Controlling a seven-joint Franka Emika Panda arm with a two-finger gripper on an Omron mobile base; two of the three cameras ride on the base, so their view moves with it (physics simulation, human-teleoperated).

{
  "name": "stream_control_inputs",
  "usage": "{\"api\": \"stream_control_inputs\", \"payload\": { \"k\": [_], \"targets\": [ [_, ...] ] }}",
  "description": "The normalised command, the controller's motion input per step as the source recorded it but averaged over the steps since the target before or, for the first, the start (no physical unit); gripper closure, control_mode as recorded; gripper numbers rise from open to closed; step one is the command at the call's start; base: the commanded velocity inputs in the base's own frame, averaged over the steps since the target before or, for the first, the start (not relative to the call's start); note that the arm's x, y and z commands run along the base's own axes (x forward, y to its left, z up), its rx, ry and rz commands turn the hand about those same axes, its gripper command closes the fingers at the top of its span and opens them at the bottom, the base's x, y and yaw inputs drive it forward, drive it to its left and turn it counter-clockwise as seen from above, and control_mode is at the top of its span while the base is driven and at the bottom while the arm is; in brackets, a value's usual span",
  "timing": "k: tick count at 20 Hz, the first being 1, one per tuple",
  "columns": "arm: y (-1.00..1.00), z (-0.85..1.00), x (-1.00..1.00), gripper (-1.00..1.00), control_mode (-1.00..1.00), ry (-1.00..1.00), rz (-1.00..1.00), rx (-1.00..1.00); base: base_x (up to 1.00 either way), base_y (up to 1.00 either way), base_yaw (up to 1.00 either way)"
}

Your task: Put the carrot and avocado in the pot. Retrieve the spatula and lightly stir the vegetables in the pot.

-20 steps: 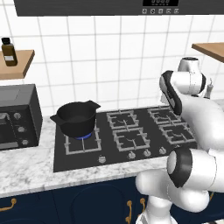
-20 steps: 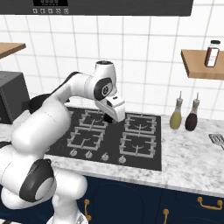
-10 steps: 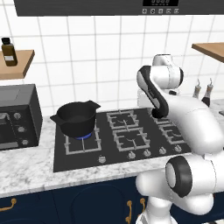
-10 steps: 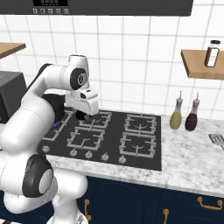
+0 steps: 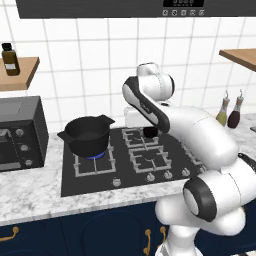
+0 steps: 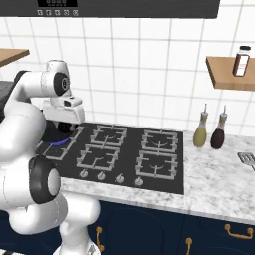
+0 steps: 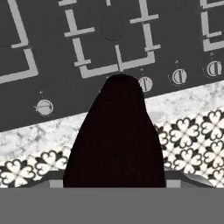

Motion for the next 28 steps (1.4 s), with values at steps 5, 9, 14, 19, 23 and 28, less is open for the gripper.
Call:
{"api": "stream_control_inputs", "payload": {
  "k": [5,9,14,19,23,28],
  "targets": [
    [1.0,0.06,0.7,1.0,-1.0,0.0,0.18,0.02,0.0,0.0,0.0],
    [1.0,0.08,0.91,1.0,-1.0,-0.02,0.04,0.01,0.0,0.0,0.0],
    [0.9,-0.22,0.93,1.0,-1.0,-0.01,-0.01,0.0,0.0,0.0,0.0],
    [0.51,-0.61,0.87,1.0,-1.0,-0.02,-0.02,0.0,0.0,0.0,0.0],
    [0.3,-0.61,0.67,1.0,-1.0,-0.06,-0.06,0.0,0.0,0.0,0.0],
    [-0.01,-0.46,0.36,1.0,-1.0,-0.06,-0.13,0.0,0.0,0.0,0.0]
  ]
}}
